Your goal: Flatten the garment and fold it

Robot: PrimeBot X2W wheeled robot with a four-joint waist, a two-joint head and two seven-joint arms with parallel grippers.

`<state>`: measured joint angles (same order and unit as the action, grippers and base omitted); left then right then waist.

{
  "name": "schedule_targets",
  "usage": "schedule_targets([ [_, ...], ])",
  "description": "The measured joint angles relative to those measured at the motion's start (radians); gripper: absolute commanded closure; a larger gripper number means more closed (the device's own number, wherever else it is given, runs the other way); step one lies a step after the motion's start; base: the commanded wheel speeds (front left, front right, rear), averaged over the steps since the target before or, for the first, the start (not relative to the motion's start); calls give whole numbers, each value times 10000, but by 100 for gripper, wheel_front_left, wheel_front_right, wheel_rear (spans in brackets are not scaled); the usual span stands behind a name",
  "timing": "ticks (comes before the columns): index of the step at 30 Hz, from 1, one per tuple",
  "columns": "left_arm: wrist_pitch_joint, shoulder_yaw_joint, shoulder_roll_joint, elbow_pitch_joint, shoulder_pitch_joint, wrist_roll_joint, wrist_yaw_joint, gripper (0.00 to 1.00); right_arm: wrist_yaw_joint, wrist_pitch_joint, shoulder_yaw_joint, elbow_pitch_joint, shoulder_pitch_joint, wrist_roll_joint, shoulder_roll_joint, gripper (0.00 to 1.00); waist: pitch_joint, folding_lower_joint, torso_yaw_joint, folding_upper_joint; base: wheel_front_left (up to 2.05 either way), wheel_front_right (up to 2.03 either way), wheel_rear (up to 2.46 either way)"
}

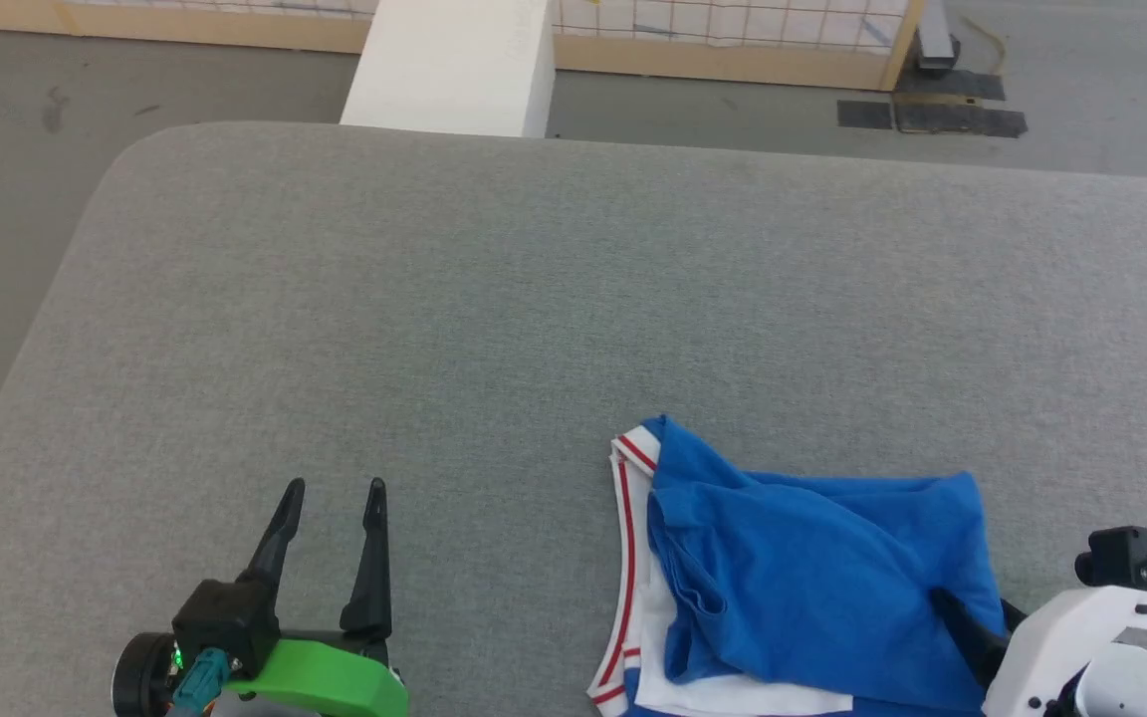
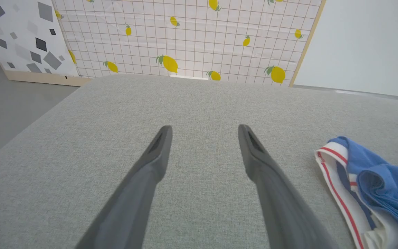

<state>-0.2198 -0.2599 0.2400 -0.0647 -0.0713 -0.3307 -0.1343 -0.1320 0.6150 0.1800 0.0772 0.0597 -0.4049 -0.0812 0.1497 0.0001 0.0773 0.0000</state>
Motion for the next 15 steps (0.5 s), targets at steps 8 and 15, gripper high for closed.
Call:
schedule_targets([
  [8,84,29,113,-125,-5,0,-81,0,0,-36,-217,153,-241,-161,-102,100,-42,0,58,0,0,0,0],
  [15,71,-17,105,-142,-8,-4,-136,0,0,58,-550,-497,-325,-102,-493,100,-173,0,-240,0,0,0,0],
])
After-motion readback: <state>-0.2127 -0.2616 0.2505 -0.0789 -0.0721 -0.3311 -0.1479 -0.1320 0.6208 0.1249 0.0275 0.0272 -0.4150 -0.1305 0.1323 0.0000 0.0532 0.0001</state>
